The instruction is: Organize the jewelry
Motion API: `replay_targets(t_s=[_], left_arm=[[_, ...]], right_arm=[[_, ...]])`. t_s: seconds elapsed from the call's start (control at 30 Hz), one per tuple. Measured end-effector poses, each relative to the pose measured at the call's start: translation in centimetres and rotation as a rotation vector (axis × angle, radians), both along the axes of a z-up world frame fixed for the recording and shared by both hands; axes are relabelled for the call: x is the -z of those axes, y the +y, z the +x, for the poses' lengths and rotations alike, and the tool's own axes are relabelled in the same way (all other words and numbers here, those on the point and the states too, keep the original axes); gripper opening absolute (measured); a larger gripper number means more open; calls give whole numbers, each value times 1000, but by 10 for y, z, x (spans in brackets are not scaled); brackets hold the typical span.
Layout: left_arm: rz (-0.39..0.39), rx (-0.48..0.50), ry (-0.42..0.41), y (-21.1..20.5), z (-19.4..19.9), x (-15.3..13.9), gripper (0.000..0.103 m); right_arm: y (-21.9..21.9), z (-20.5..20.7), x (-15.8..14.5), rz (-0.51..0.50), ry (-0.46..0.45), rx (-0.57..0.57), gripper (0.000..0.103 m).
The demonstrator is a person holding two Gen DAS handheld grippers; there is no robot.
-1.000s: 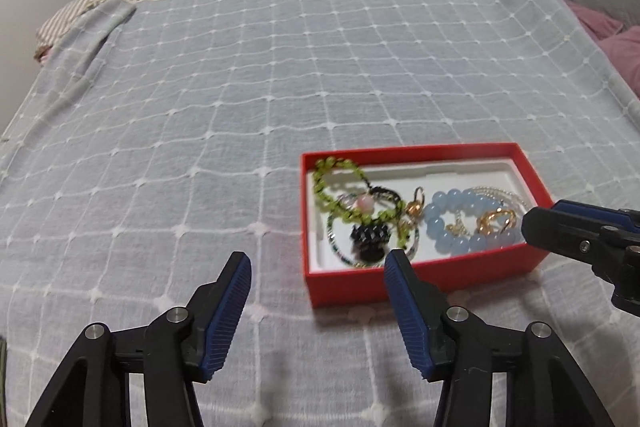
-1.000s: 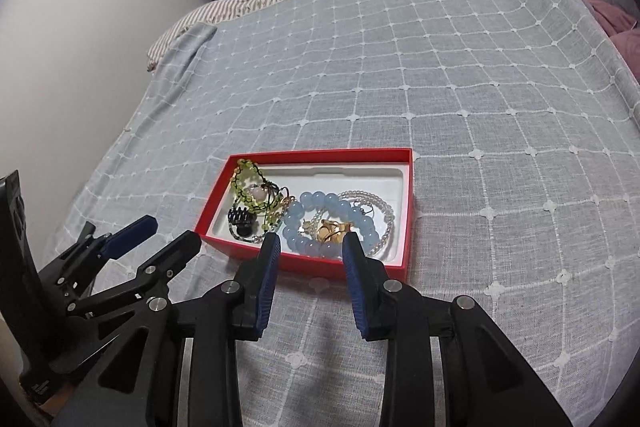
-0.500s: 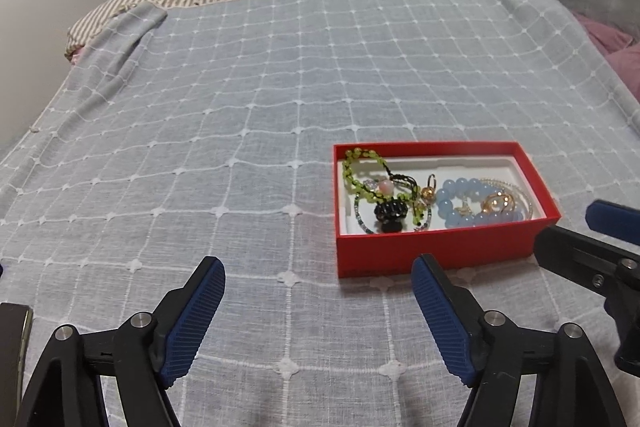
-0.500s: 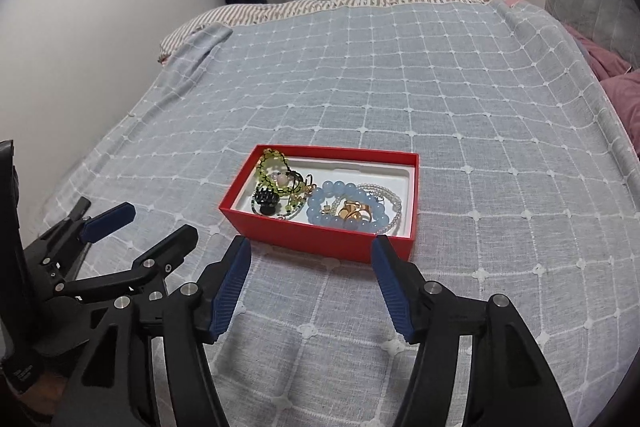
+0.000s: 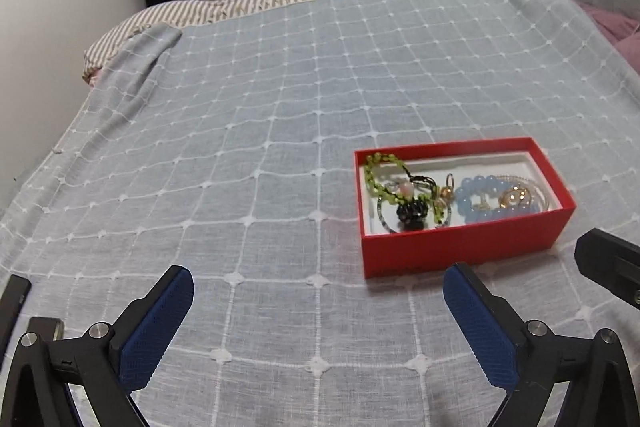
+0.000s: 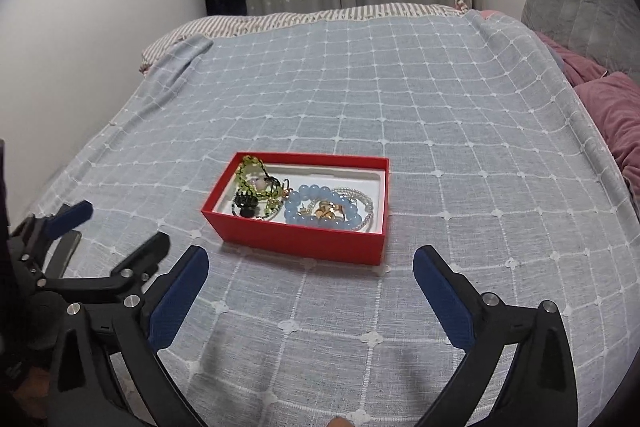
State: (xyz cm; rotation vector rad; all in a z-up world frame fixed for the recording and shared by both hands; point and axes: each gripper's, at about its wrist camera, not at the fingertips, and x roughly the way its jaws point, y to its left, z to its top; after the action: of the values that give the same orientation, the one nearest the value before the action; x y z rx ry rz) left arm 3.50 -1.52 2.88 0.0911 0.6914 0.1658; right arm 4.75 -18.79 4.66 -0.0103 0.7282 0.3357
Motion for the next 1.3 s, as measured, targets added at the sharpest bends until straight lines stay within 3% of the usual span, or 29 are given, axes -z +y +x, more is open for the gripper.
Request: replay_targets(t_s=[0.23,0.43,0.67,0.9,1.3], left_arm=[[-59,-33,10,10,-2,2,102],[-127,-56,-12,21,-7,-2,102],[-118,-35,-46,13,-17,-9,102],[-118,-20,-28,9,-16,-6,102],[-135,-18,-11,12,-14,-5,102]], right_arm=[[8,-4,4,-96,3,34,103],[5,-12,-2,-105,-16,64,103],[-2,-17,-1,-88,11,94,103],[2,-17,2,-111,17,81,103],[-2,-11,8,-51,82,59,103]])
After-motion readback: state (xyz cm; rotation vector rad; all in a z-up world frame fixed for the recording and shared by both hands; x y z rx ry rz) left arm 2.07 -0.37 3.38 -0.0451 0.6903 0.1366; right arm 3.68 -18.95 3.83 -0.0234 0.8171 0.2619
